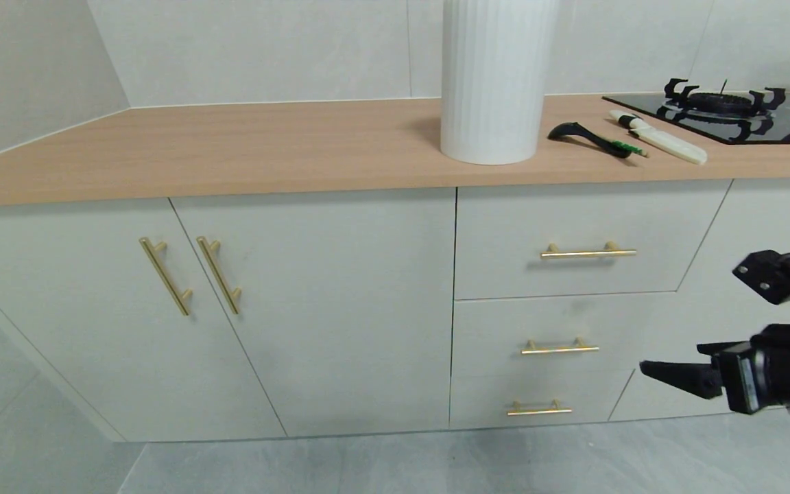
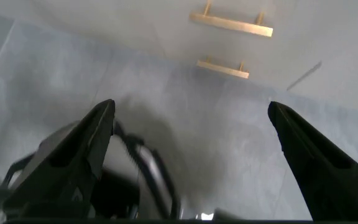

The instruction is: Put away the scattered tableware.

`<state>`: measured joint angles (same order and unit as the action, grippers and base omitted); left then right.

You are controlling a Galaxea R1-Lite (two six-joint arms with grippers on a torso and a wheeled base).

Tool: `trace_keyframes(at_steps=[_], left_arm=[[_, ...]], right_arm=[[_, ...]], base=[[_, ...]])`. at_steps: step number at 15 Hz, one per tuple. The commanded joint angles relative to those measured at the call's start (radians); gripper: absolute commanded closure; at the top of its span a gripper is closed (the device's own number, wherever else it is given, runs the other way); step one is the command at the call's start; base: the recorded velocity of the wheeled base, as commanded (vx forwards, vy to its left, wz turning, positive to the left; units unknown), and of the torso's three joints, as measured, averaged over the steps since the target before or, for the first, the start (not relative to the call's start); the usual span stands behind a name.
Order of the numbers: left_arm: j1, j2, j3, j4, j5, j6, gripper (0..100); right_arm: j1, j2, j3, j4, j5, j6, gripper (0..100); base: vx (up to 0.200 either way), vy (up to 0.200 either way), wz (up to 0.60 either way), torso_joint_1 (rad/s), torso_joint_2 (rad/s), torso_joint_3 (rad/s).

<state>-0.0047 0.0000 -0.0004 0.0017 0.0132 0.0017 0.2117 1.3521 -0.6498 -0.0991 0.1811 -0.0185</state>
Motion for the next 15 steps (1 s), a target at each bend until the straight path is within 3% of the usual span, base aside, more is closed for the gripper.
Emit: trace_keyframes(at_steps=[1,4,10,15], left_arm=[[0.0,0.0,0.0,0.0,0.001,0.0,0],[0.0,0.0,0.0,0.0,0.001,0.0,0],[0.0,0.0,0.0,0.0,0.001,0.0,0],[0.0,0.0,0.0,0.0,0.001,0.0,0]], right_arm=[[0.005,0.194,-0.073,-0.07,-0.003,0.002,0],[0.003,0.344,-0.062,-0.206,-0.046,0.0,0],[0.002,0.513,-0.067,-0.287,-0.086,0.005,0],[0.002,0.717,-0.06,-0.564,-0.173,0.052,0]], base=[[0.0,0.0,0.0,0.0,0.0,0.0],[0.0,0.0,0.0,0.0,0.0,0.0],[0.0,0.0,0.0,0.0,0.0,0.0],[0.0,0.0,0.0,0.0,0.0,0.0]])
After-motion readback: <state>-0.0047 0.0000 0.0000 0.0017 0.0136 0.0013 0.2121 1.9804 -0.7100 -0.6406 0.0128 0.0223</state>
